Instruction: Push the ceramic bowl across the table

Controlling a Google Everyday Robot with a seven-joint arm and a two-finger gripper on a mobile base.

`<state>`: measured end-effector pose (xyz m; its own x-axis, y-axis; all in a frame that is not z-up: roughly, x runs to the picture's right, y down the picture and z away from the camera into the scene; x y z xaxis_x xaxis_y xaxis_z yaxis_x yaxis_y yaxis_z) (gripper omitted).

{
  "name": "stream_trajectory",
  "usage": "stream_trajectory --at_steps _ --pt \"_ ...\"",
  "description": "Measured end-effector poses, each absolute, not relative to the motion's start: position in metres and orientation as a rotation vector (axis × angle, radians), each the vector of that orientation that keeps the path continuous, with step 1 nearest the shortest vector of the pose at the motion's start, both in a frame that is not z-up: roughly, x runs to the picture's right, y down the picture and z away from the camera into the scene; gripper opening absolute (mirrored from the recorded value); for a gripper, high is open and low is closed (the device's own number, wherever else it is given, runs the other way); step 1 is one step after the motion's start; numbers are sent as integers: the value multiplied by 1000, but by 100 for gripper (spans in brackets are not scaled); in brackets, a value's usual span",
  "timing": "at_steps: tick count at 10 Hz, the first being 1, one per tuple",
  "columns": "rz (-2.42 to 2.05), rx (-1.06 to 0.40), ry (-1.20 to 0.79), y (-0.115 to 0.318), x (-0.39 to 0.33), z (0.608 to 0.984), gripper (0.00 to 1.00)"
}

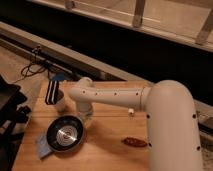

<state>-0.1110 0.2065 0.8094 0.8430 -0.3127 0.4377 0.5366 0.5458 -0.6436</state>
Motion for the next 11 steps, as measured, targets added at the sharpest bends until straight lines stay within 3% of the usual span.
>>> stream_trajectory --at_steps 6,11 --pt "-600 -861 -388 228 -154 794 2" --pt "-631 -847 -368 213 -178 801 2"
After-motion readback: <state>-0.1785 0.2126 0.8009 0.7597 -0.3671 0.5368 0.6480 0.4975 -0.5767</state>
